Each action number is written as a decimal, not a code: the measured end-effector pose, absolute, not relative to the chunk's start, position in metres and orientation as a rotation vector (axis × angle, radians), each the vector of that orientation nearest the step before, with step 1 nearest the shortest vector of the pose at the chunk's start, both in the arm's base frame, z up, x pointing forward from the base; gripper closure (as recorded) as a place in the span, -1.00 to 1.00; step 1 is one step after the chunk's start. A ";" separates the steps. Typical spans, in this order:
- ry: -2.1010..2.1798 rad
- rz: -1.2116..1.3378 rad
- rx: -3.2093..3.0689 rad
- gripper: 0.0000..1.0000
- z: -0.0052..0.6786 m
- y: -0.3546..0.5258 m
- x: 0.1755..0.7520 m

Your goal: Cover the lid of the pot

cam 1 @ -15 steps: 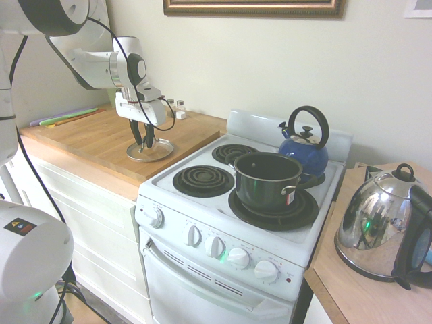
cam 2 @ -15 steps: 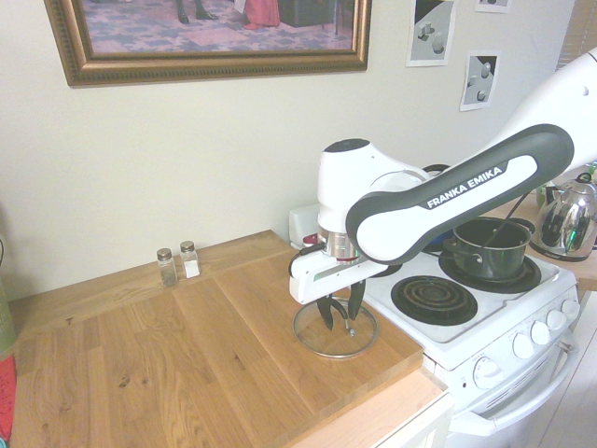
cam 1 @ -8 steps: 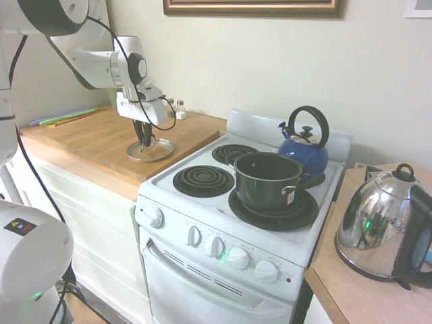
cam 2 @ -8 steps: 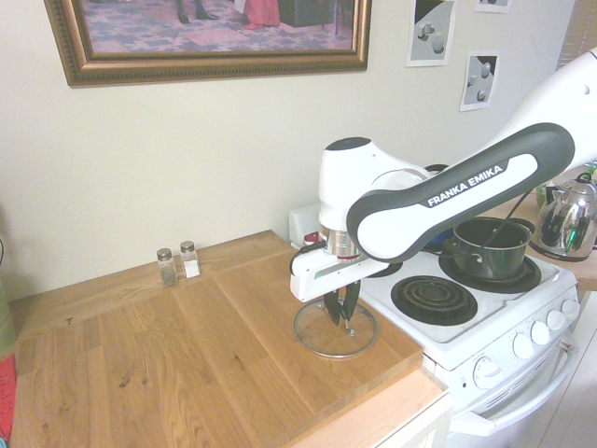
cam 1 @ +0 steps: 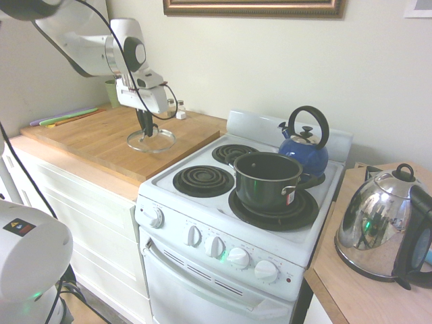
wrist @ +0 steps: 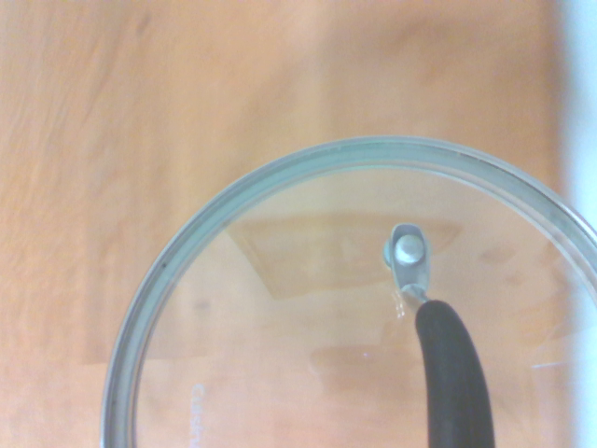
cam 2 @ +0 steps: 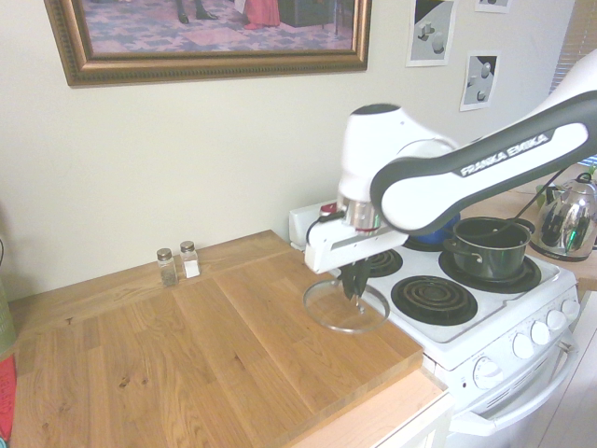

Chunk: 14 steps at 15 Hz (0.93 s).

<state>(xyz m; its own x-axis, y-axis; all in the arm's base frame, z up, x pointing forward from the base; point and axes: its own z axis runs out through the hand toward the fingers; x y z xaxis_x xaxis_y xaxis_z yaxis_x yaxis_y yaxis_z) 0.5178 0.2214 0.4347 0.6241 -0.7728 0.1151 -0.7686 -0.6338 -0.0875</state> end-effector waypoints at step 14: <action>1.731 -0.253 -2.569 1.00 0.518 -0.149 0.463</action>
